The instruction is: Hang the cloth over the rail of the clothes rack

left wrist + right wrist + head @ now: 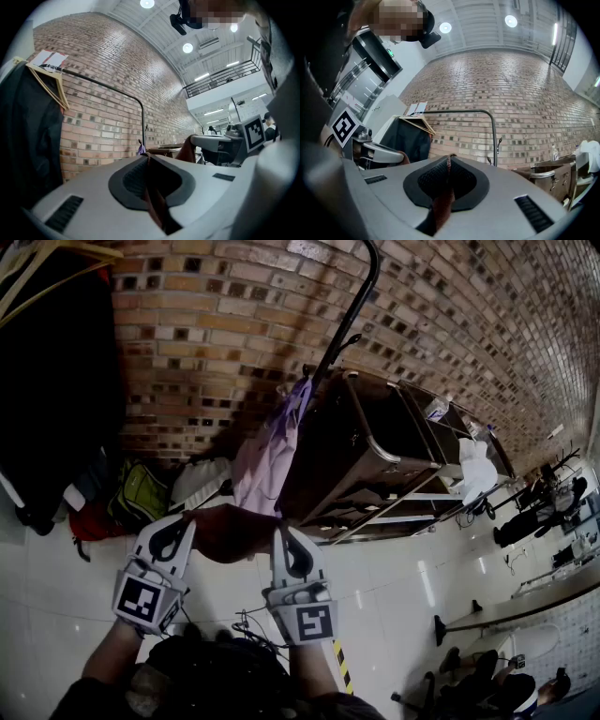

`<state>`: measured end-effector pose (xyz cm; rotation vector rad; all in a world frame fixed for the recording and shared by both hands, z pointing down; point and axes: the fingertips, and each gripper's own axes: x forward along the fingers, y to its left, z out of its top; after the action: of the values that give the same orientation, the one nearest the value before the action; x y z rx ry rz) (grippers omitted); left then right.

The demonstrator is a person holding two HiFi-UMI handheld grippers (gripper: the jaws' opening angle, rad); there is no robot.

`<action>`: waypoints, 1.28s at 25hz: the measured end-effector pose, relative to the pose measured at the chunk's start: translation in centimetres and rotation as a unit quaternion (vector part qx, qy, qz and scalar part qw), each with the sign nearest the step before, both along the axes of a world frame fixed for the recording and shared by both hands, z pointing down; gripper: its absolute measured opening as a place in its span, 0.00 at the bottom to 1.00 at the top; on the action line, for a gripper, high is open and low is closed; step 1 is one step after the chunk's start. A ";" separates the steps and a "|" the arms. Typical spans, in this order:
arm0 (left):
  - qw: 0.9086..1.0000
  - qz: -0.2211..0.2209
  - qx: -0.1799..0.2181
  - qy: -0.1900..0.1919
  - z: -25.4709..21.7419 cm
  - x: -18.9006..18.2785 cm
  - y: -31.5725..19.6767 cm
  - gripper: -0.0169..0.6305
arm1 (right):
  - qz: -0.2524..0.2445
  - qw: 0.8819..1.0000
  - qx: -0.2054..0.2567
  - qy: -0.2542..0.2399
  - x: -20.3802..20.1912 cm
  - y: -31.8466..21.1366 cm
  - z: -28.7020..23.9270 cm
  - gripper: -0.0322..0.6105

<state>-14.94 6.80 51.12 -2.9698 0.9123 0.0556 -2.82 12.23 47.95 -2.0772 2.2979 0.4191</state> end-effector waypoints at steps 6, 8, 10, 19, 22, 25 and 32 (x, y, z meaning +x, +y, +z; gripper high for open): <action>0.999 0.043 0.004 0.000 -0.4 1.3 -0.3 0.06 | 0.026 1.000 0.001 0.007 0.7 0.1 0.0 0.08; 0.998 0.055 0.001 -0.006 -0.2 2.1 -0.6 0.06 | 0.038 0.999 0.005 0.002 1.9 0.1 -0.3 0.08; 0.998 0.062 -0.008 -0.014 0.3 3.2 -1.2 0.06 | 0.050 0.999 0.007 -0.003 3.5 -0.2 -0.5 0.08; 0.998 0.064 -0.010 -0.017 0.5 11.3 -6.4 0.06 | 0.048 0.999 0.023 -0.002 11.8 -5.6 -0.5 0.08; 0.998 0.065 -0.011 -0.016 0.0 14.7 -8.2 0.06 | 0.041 0.999 0.027 -0.008 14.9 -8.0 -1.3 0.08; 0.998 0.067 -0.011 -0.017 -0.5 17.7 -10.4 0.06 | 0.036 0.999 0.039 -0.010 17.9 -10.5 -2.1 0.08; 0.997 0.080 -0.009 -0.011 -2.1 24.1 -14.3 0.06 | 0.033 0.998 0.051 -0.005 23.6 -14.7 -4.0 0.08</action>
<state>9.19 -7.48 48.97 -3.0459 0.6753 0.0188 20.80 -2.48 43.99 -2.1074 2.1581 0.5160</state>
